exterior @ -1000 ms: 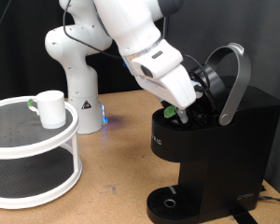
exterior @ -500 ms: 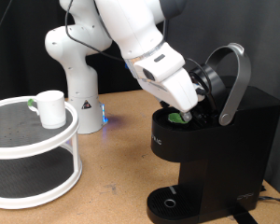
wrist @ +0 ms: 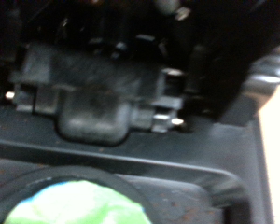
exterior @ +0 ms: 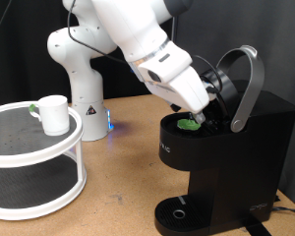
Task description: Make a cup of coffee with the keurig machine
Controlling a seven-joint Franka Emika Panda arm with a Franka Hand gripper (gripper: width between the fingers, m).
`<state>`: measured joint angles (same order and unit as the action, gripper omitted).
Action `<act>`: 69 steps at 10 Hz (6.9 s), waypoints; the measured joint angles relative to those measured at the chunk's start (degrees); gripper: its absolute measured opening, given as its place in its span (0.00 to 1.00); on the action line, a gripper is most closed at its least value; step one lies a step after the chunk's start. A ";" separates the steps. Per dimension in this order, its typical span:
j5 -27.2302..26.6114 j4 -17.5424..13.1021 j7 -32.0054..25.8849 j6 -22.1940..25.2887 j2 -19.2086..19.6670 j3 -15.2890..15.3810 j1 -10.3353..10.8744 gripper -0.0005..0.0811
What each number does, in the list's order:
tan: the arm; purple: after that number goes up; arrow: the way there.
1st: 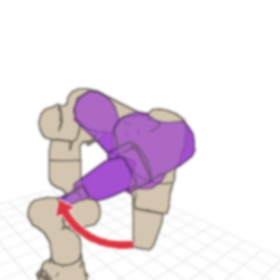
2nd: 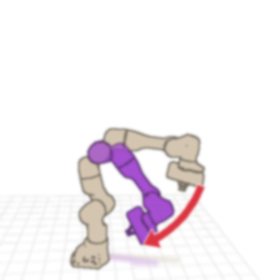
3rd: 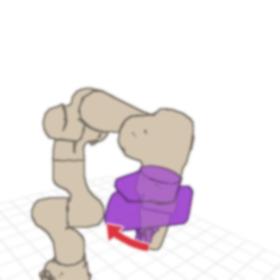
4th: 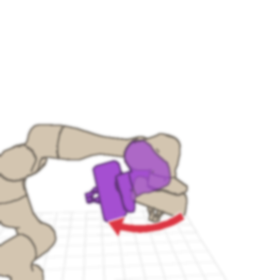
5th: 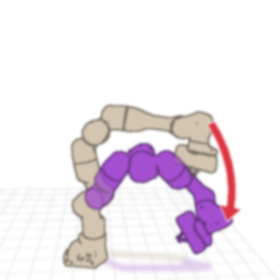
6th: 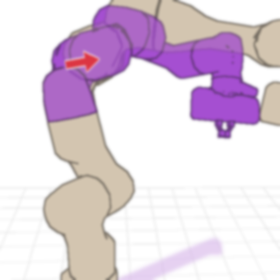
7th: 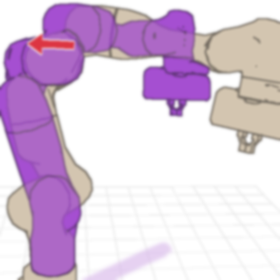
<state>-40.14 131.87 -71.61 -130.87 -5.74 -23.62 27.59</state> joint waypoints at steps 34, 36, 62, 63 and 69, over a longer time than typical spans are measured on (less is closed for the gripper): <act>-12.96 -6.96 17.63 -0.17 -8.76 8.52 2.63 0.99; -12.85 -7.38 18.35 -2.26 -7.82 10.78 3.23 0.99; -2.71 -4.40 15.49 5.36 -6.03 5.54 -3.15 0.01; -2.68 -3.85 14.29 5.59 -6.03 4.93 -3.63 0.01; -2.67 -2.56 8.97 7.52 -6.29 2.26 -5.30 0.01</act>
<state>-42.81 129.31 -62.64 -123.35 -12.04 -21.36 22.28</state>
